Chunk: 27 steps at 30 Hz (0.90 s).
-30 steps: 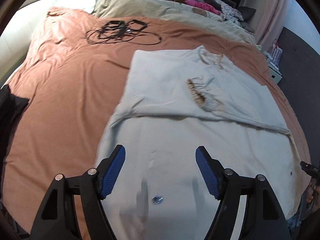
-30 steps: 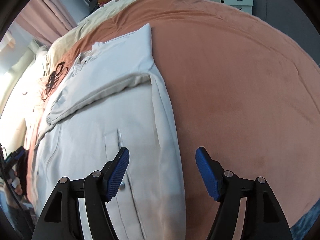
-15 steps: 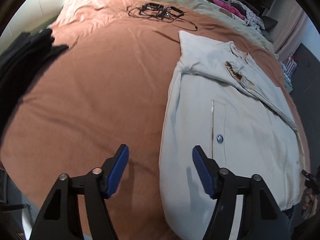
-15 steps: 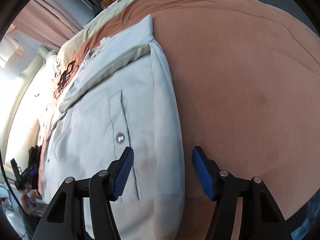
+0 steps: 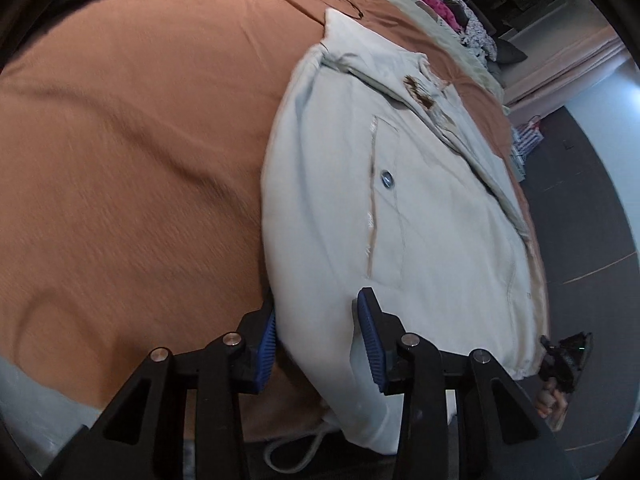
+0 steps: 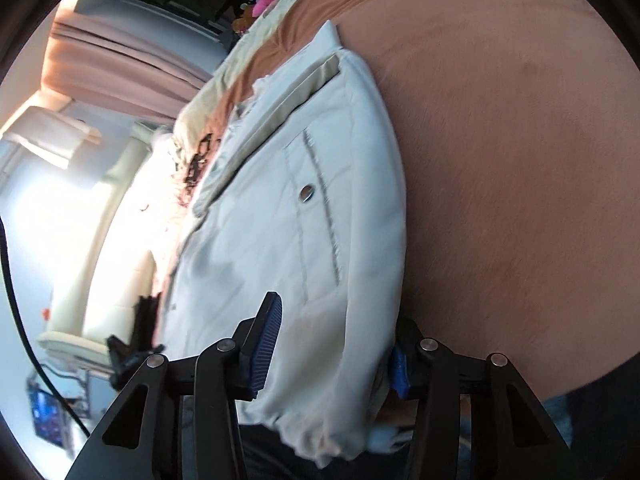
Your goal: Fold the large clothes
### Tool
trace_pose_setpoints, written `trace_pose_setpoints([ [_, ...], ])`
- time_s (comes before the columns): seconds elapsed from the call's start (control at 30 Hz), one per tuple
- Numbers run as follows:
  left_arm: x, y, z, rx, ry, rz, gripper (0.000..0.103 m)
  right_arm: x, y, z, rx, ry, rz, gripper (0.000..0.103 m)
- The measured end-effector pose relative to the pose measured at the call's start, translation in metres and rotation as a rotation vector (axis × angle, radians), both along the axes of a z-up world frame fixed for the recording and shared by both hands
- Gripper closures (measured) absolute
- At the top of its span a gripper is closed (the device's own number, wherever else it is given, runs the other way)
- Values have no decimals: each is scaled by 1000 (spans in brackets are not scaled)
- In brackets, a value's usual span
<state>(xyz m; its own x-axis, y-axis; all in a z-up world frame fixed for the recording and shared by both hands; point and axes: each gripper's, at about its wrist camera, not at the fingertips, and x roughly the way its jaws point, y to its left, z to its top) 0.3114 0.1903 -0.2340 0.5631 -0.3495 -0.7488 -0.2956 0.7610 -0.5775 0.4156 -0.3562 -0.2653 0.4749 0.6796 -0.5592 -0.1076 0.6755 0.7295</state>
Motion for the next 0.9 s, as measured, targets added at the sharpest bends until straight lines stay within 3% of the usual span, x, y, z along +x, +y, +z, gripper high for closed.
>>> trace_pose_setpoints([
  [0.13,-4,-9,-6,-77,-12,-13,64,-6,9,-7,54,5,13,54],
  [0.3,5,-19,-5,-62,-10,-13,64,-11,22,-19,106,12,-1,54],
  [0.37,7,-23,-2,-20,-12,-7,74,-14,23,-18,93,10,-22,62],
  [0.4,6,-22,-3,-8,-5,2,86,-16,22,-18,78,18,-40,73],
  [0.43,4,-20,-3,-19,-6,14,89,-18,20,-20,73,35,-68,84],
  [0.53,-5,-17,10,-39,-60,28,93,-22,15,-19,92,30,-100,91],
  [0.73,-18,-12,59,-26,-159,36,95,-27,19,38,104,-90,-92,94],
  [0.9,-38,0,91,-59,-231,47,95,-36,34,94,99,-190,-52,95],
])
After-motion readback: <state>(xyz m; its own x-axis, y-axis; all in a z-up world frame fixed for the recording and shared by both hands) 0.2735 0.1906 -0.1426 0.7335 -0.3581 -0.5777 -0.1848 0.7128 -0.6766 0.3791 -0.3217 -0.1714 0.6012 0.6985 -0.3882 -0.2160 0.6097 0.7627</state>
